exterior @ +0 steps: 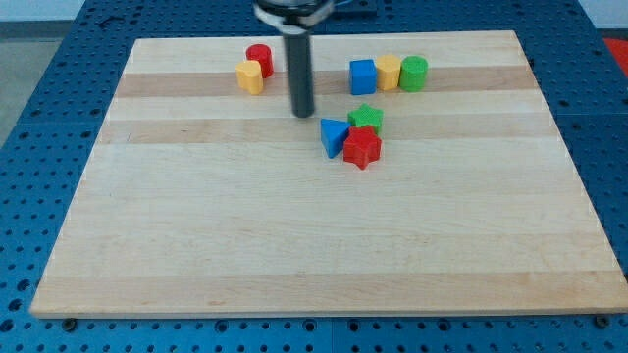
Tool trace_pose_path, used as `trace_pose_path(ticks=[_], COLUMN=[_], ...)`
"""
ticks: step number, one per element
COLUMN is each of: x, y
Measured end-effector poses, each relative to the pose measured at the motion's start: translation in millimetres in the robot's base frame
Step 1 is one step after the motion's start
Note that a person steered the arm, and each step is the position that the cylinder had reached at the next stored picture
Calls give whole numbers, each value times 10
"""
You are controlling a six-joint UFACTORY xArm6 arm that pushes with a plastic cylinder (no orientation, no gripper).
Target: Separate the yellow hexagon from the green circle
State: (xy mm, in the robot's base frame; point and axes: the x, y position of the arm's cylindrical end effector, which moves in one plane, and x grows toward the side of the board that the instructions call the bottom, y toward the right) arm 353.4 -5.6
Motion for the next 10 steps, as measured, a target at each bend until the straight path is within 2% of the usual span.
trace_pose_path(ticks=[2, 3, 4, 6, 8, 10], x=[-162, -714, -1293, -1065, -725, -606], y=[1483, 1946, 1823, 1362, 1212, 1091])
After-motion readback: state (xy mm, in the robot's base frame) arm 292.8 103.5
